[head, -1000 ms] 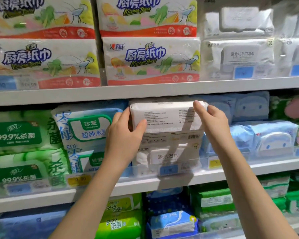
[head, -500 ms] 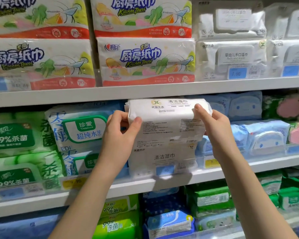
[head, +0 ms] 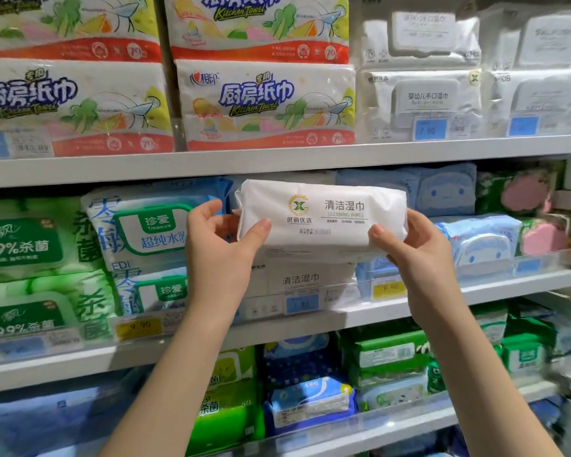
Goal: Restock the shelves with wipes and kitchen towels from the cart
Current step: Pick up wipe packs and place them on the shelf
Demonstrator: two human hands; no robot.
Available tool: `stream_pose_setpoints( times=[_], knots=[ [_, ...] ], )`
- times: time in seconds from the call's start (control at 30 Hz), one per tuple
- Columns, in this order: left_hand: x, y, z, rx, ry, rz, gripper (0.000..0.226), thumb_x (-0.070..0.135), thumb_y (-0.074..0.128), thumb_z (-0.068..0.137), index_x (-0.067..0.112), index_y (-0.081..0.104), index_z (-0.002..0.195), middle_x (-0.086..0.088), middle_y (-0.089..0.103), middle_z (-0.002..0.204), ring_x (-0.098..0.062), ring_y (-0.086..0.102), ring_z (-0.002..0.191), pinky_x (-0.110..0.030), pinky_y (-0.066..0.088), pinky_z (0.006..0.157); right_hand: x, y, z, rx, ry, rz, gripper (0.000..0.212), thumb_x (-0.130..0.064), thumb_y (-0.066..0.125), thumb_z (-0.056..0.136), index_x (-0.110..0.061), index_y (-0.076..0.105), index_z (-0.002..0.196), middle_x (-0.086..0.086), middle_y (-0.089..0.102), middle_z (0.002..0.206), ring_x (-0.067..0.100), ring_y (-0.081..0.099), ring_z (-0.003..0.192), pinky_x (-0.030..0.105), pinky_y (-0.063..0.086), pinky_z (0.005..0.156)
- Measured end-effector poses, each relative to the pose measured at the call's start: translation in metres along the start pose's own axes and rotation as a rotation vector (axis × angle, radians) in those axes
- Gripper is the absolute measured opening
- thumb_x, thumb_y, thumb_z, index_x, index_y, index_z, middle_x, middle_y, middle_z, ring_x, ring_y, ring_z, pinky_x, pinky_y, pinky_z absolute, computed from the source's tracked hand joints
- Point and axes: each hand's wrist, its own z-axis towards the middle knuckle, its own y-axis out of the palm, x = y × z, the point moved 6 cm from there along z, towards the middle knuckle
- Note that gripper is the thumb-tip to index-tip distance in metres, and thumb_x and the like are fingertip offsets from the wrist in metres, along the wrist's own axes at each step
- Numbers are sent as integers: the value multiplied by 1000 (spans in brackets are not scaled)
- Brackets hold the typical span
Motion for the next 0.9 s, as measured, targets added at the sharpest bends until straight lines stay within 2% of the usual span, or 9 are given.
stream_pose_setpoints(
  times=[0.1, 0.3, 0.4, 0.5, 0.57, 0.63, 0.73, 0.8, 0.9],
  knots=[
    [5, 2, 0, -60, 70, 93, 58, 18, 76, 79, 18, 53, 132, 14, 62, 102, 4, 57, 91, -16, 46, 80, -2, -4, -5, 6, -27, -20, 45, -12, 75, 76, -14, 59, 119, 4, 68, 113, 19, 64, 106, 30, 53, 83],
    [16, 2, -8, -86, 225, 136, 35, 11, 76, 77, 26, 57, 103, 12, 61, 97, 8, 57, 83, -3, 42, 71, -20, -7, -10, 24, -145, -25, 39, 3, 70, 81, -13, 55, 114, 5, 63, 108, 7, 60, 96, 16, 51, 72],
    [8, 7, -9, -74, 263, 185, 41, 7, 76, 76, 33, 47, 88, 10, 57, 90, -1, 56, 80, -11, 44, 71, -18, -5, -7, 34, -175, -36, 40, 11, 67, 80, -16, 52, 105, 5, 58, 103, 1, 56, 90, 14, 49, 71],
    [-14, 12, -9, -70, 217, 257, 41, 5, 74, 76, 29, 43, 85, 0, 56, 90, -19, 55, 84, -30, 47, 71, 1, -1, -6, 31, -136, -93, 41, 11, 68, 77, -22, 52, 96, 9, 60, 105, 10, 57, 94, 18, 51, 71],
    [-28, 12, -8, -69, 152, 275, 41, 8, 75, 77, 31, 41, 83, 0, 56, 90, -19, 55, 84, -30, 44, 68, 10, 1, -7, 22, -97, -100, 33, 1, 71, 79, -22, 54, 96, 9, 62, 103, 14, 57, 94, 18, 50, 71],
    [-32, 11, -7, -62, 140, 324, 37, 12, 75, 78, 26, 42, 86, -2, 57, 92, -20, 55, 85, -30, 44, 69, 12, 1, -5, 20, -54, -71, 21, -26, 73, 79, -22, 56, 91, 5, 61, 95, 12, 56, 88, 23, 49, 75],
    [-29, 10, -3, -67, 148, 414, 37, 16, 76, 77, 20, 44, 94, -1, 57, 96, -22, 55, 91, -36, 45, 75, 11, -2, 4, 32, 59, -93, 42, -59, 63, 73, -19, 57, 85, 8, 62, 92, 19, 59, 86, 45, 51, 89],
    [-25, 12, -2, -111, 130, 505, 38, 21, 75, 79, 20, 44, 102, 2, 54, 102, -21, 53, 98, -37, 46, 80, 9, -2, 10, 34, 118, -151, 50, -65, 58, 73, -17, 61, 86, 8, 66, 93, 23, 63, 89, 54, 50, 92],
    [-21, 16, -2, -229, 59, 564, 40, 37, 66, 84, 21, 50, 117, 5, 52, 109, -17, 50, 102, -35, 45, 83, 4, 2, 14, 21, 162, -213, 31, -50, 60, 85, -19, 66, 85, 4, 68, 90, 22, 64, 89, 51, 52, 90]
  ],
)
